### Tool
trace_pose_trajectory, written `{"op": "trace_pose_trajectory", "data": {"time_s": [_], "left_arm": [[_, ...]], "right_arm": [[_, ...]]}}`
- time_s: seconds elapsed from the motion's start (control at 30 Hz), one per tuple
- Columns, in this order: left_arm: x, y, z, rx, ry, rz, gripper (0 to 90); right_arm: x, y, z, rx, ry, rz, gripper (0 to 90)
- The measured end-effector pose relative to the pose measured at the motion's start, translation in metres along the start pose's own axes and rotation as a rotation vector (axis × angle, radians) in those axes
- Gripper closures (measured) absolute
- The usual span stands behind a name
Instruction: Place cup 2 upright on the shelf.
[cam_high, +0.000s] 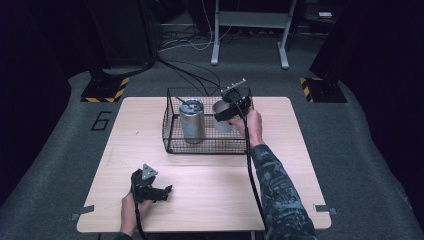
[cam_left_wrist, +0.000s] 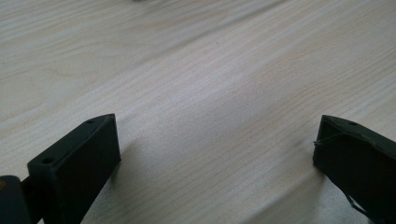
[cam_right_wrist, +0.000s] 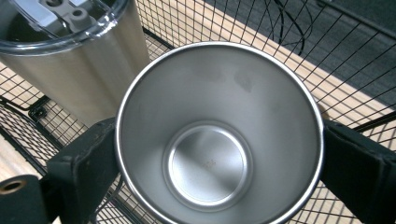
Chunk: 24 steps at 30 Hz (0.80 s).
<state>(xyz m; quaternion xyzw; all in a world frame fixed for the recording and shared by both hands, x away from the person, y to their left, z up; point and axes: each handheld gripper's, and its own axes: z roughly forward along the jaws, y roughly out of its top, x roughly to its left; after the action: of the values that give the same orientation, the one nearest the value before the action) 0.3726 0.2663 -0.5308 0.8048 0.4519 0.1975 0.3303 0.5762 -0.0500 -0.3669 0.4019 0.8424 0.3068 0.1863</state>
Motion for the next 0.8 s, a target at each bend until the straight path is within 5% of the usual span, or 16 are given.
{"op": "trace_pose_trajectory", "data": {"time_s": [0.8], "left_arm": [[0.0, 0.0, 0.0, -0.001, 0.001, 0.0, 0.4]], "right_arm": [[0.0, -0.012, 0.035, 0.085, 0.017, 0.092, 5.6]]}}
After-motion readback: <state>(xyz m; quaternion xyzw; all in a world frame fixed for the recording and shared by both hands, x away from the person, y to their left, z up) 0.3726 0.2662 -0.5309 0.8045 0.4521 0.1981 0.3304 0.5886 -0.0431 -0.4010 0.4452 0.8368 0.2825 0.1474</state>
